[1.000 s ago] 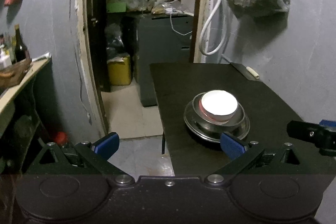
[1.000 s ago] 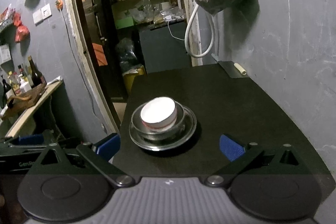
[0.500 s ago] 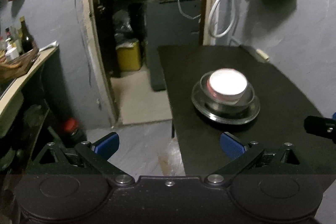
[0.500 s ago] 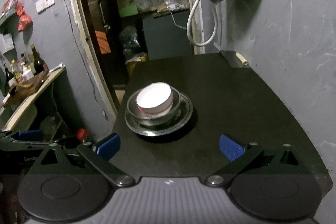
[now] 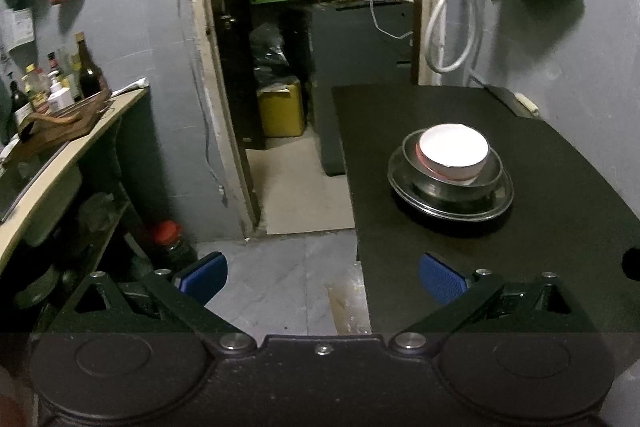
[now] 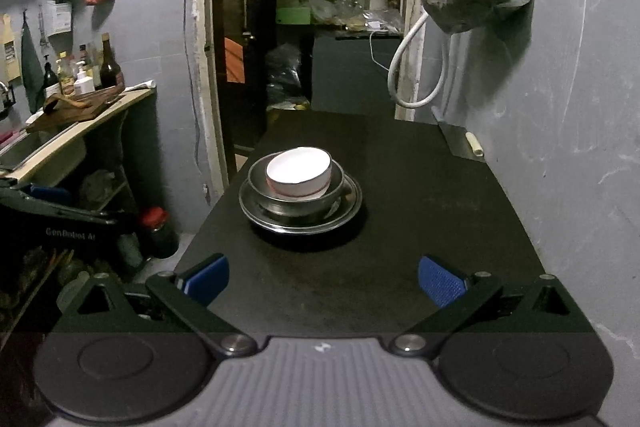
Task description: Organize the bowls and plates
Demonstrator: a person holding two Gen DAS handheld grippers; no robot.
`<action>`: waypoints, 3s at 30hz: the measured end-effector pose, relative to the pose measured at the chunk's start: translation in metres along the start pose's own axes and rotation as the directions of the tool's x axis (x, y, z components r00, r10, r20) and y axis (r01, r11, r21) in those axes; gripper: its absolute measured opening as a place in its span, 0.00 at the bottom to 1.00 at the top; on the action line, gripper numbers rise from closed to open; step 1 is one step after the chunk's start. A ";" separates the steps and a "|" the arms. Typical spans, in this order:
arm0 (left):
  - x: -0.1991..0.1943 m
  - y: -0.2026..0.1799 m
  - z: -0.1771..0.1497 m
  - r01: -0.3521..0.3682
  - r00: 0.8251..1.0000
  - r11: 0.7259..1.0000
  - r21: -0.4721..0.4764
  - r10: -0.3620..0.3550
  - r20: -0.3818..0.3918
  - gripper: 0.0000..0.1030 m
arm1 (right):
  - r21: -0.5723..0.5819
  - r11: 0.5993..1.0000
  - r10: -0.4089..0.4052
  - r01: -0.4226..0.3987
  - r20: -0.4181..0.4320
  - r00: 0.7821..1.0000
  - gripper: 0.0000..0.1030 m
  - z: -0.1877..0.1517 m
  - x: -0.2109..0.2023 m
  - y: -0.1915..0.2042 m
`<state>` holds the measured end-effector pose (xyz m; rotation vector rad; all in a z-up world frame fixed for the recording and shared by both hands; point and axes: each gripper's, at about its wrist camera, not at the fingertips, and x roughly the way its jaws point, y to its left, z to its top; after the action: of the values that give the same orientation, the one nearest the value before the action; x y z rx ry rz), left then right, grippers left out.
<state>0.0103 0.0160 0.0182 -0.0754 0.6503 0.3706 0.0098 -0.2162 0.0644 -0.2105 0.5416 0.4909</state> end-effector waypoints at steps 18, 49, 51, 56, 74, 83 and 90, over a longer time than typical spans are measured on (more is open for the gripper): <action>0.003 0.000 -0.053 -0.013 1.000 1.000 0.026 0.013 -0.004 0.99 | 0.069 0.997 0.038 -0.040 0.029 0.999 1.00 -0.021 -0.004 -0.034; 0.001 -0.020 -0.065 0.075 0.997 0.991 0.108 -0.076 0.002 0.99 | 0.054 0.997 0.067 -0.063 -0.062 0.996 1.00 -0.041 0.009 -0.026; 0.002 -0.020 -0.065 0.073 0.997 0.991 0.112 -0.074 0.001 0.99 | 0.051 0.997 0.069 -0.065 -0.070 0.995 1.00 -0.042 0.010 -0.024; 0.005 -0.018 -0.065 0.075 0.997 0.991 0.113 -0.075 -0.004 0.99 | 0.050 0.997 0.070 -0.067 -0.081 0.994 1.00 -0.044 0.012 -0.020; 0.009 -0.015 -0.069 0.094 0.996 0.988 0.122 -0.093 -0.008 0.99 | 0.048 0.998 0.054 -0.050 -0.084 0.995 1.00 -0.045 0.012 -0.016; 0.010 -0.015 -0.069 0.095 0.996 0.988 0.123 -0.094 -0.009 0.99 | 0.047 0.998 0.054 -0.050 -0.087 0.995 1.00 -0.044 0.013 -0.016; 0.010 -0.016 -0.069 0.093 0.996 0.988 0.121 -0.093 -0.009 0.99 | 0.047 0.998 0.054 -0.050 -0.088 0.995 1.00 -0.044 0.013 -0.015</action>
<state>-0.0168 -0.0084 -0.0434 0.0100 0.6687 0.2401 0.0074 -0.2387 0.0212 -0.1762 0.6465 0.5212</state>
